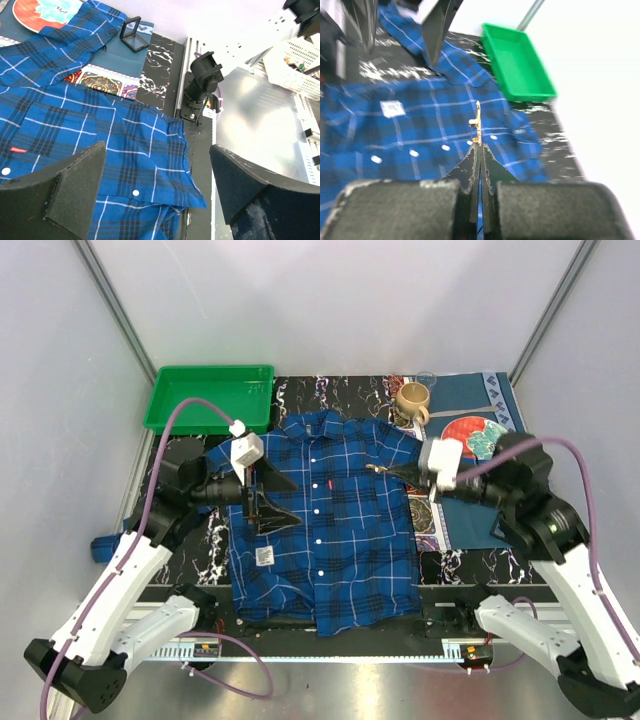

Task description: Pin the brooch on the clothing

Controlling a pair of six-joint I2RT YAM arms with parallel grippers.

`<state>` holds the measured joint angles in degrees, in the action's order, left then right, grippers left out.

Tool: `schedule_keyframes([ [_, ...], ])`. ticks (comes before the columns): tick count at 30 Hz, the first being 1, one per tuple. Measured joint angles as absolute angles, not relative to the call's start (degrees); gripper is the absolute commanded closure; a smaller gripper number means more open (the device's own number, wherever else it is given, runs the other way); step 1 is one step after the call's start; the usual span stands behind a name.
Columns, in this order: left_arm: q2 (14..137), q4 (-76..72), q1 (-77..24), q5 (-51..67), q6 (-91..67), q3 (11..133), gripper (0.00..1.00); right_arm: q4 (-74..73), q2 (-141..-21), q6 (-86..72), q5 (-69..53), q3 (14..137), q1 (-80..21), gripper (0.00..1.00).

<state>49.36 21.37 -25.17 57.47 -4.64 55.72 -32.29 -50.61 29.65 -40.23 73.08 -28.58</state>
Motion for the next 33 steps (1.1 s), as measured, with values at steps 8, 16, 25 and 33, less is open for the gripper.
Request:
schedule_keyframes([
  [8,48.82,21.71,-25.28,55.27,-2.5,57.91,0.24,-29.63,-39.97,65.41,-32.53,62.22,-34.13,1.0],
  [16,44.12,29.06,-35.33,42.11,27.11,60.66,0.24,-20.86,-34.41,89.89,-31.7,48.03,-34.5,1.0],
  [25,42.41,27.9,-44.91,27.86,47.16,57.58,0.27,-7.25,-31.73,104.27,-34.37,38.52,-34.57,1.0],
  [33,43.13,20.91,-52.16,19.99,60.14,54.39,0.4,-3.53,-30.72,105.47,-37.78,38.3,-34.61,1.0],
])
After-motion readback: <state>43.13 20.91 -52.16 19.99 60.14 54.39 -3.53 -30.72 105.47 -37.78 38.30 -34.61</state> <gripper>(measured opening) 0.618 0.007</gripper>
